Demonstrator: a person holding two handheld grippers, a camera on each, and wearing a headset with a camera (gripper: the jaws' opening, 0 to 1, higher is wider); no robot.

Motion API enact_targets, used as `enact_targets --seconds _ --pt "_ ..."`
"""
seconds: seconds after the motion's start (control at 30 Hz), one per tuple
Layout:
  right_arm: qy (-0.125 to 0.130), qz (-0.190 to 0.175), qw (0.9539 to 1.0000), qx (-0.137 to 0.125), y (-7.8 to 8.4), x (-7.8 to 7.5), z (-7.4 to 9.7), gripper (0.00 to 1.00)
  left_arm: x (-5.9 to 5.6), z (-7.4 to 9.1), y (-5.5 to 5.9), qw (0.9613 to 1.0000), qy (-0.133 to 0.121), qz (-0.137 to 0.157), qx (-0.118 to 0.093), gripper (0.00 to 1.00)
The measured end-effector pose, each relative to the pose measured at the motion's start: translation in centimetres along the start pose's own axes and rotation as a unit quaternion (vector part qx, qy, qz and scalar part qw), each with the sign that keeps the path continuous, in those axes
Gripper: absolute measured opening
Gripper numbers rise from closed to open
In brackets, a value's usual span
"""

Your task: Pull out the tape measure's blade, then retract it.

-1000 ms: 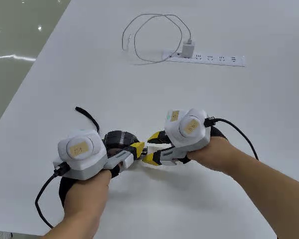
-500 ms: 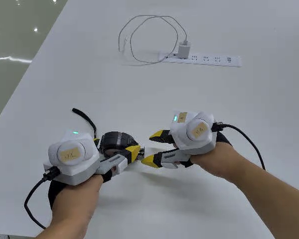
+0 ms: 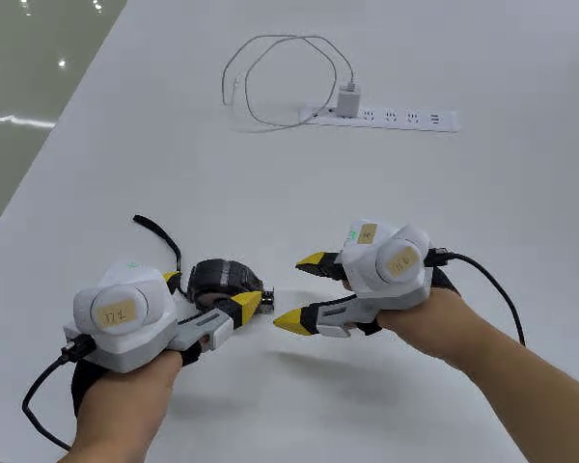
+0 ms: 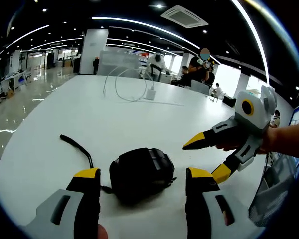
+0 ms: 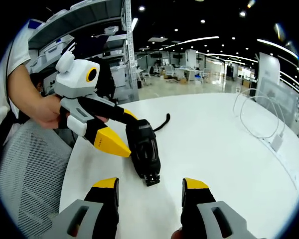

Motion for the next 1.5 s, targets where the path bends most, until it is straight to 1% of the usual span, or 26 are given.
enact_targets --seconds 0.1,0.17,0.47,0.53,0.63,0.8,0.93,1.2,1.3,1.37,1.5 --pt "0.004 -0.003 1.0000 0.001 0.2 0.3 0.3 0.50 0.1 0.2 -0.1 1.0000 0.006 0.002 -0.005 0.67" --pt "0.005 -0.009 0.9999 -0.002 0.2 0.4 0.4 0.51 -0.1 0.4 -0.1 0.9999 0.010 -0.006 -0.008 0.67" --pt "0.011 -0.021 0.9997 -0.009 0.5 0.8 0.7 0.53 -0.4 0.9 -0.2 0.9996 0.021 -0.013 -0.012 0.67" --pt "0.014 -0.026 0.9995 -0.010 0.7 0.8 0.9 0.54 -0.5 1.1 -0.2 0.9995 0.026 -0.014 -0.013 0.67" --pt "0.020 -0.029 0.9993 -0.013 0.8 0.8 1.5 0.55 -0.4 1.4 -0.2 0.9992 0.030 -0.024 -0.013 0.67" --pt "0.031 -0.038 0.9985 -0.024 0.7 0.9 2.6 0.59 -0.1 2.2 -0.1 0.9985 0.040 -0.034 -0.016 0.68" --pt "0.035 -0.040 0.9984 -0.020 1.3 0.9 3.0 0.60 0.1 2.6 -0.1 0.9981 0.044 -0.039 -0.017 0.69" --pt "0.040 -0.041 0.9980 -0.025 1.3 1.4 3.8 0.61 0.2 3.3 0.0 0.9974 0.054 -0.044 -0.018 0.69" --pt "0.045 -0.041 0.9978 -0.026 1.6 1.5 4.4 0.63 0.1 3.8 0.0 0.9969 0.060 -0.047 -0.020 0.69" --pt "0.047 -0.044 0.9975 -0.028 1.7 1.6 4.7 0.65 0.4 4.0 -0.1 0.9967 0.061 -0.048 -0.020 0.69" --pt "0.054 -0.046 0.9970 -0.029 2.0 1.7 5.6 0.67 0.4 4.5 0.0 0.9962 0.067 -0.052 -0.020 0.70"
Point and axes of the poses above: the centre of the closed fingertips' face, and the gripper's own axes: z roughly backward along the fingers, x roughly to its left, y roughly out of its underside, the point moved 4 cm from there along z, roughly backward along the fingers, and after that the axes turned 1 degree about x, right-handed, at the moved point
